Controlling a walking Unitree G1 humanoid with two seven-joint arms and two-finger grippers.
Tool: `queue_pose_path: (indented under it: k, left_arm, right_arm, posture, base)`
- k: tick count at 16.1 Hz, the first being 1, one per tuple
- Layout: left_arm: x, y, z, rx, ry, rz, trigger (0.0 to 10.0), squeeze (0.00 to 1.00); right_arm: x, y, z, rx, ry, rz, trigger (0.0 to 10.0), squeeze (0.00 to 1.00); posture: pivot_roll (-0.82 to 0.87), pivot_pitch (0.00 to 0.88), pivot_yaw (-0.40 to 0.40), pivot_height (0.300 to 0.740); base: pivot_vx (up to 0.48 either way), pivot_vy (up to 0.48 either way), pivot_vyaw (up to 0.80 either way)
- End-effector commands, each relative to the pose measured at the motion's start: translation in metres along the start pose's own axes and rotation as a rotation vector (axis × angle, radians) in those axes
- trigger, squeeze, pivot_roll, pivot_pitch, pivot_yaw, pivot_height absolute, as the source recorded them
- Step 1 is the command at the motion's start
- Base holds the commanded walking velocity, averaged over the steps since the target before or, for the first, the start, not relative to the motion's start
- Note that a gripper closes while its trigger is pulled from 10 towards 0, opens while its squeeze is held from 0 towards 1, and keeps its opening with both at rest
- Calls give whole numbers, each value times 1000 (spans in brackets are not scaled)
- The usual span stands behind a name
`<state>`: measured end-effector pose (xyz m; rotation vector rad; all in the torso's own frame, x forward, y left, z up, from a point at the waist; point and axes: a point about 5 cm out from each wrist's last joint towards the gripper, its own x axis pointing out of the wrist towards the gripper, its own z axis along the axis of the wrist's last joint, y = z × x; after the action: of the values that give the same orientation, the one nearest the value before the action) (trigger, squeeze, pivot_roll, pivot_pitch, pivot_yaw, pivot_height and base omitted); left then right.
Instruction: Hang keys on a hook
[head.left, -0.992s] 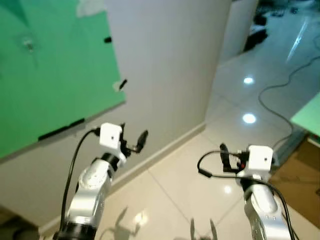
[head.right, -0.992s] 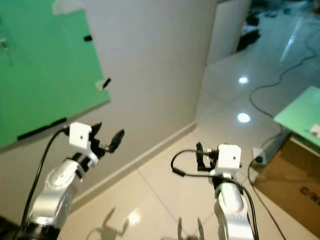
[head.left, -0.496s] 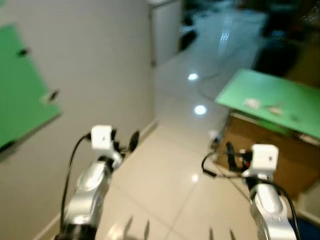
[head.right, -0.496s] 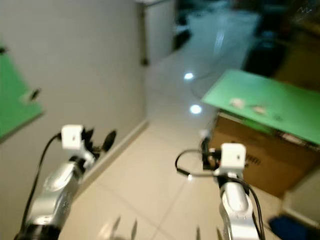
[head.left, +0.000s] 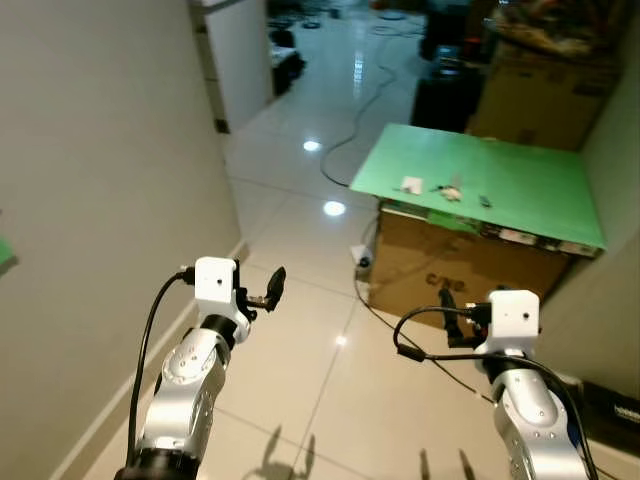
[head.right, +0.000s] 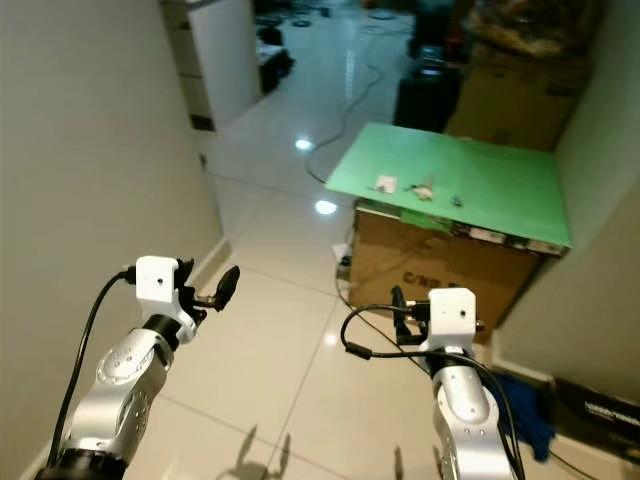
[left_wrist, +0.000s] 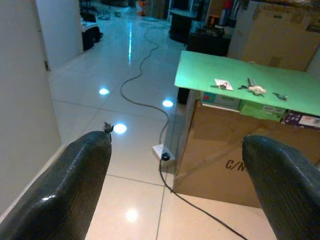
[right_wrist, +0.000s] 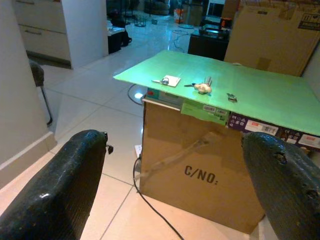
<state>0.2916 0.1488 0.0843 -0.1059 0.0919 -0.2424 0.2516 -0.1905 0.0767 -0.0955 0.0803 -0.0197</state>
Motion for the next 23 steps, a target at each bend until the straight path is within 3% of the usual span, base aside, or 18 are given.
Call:
queue_pose_path:
  k: [1, 2, 7, 9, 11, 16, 18, 23]
  left_arm:
    - [-2, 5, 2, 14, -12, 10, 10000, 0]
    - [-1, 4, 9, 21, -61, -1, 10000, 0]
    - [-2, -2, 5, 2, -51, -26, 10000, 0]
    - [-2, -7, 2, 52, -45, -44, 10000, 0]
    - [-2, -7, 2, 40, -44, -46, 10000, 0]
    - [-2, -5, 4, 34, -51, -40, 10000, 0]
    - [-2, -9, 10, 94, -65, -79, 10000, 0]
    - [-1, -11, 12, 85, -56, -103, 10000, 0]
  right_arm:
    - [2, 1, 3, 14, -9, -1, 10000, 0]
    - [3, -2, 5, 11, -26, -19, 10000, 0]
    - [6, 1, 4, 6, 4, 7, 10000, 0]
    - [8, 1, 3, 8, 4, 3, 10000, 0]
    - [9, 7, 3, 2, 6, 37, 10000, 0]
    - [11, 7, 4, 24, 0, 38, 10000, 0]
    - [11, 10, 5, 50, -13, 60, 10000, 0]
    - [10, 12, 5, 76, -30, 42, 10000, 0]
  posture:
    - [-95, 0, 53, 740]
    - [-95, 0, 55, 740]
    - [-98, 0, 37, 740]
    - [-95, 0, 37, 740]
    - [-91, 0, 39, 740]
    - [-89, 0, 41, 740]
    - [-85, 0, 49, 740]
    - [-86, 0, 66, 740]
  base:
    - [0, 0, 0]
    - [461, 0, 0]
    - [480, 0, 0]
    - [480, 0, 0]
    - [446, 0, 0]
    - [480, 0, -779]
    - [480, 0, -800]
    - [480, 0, -640]
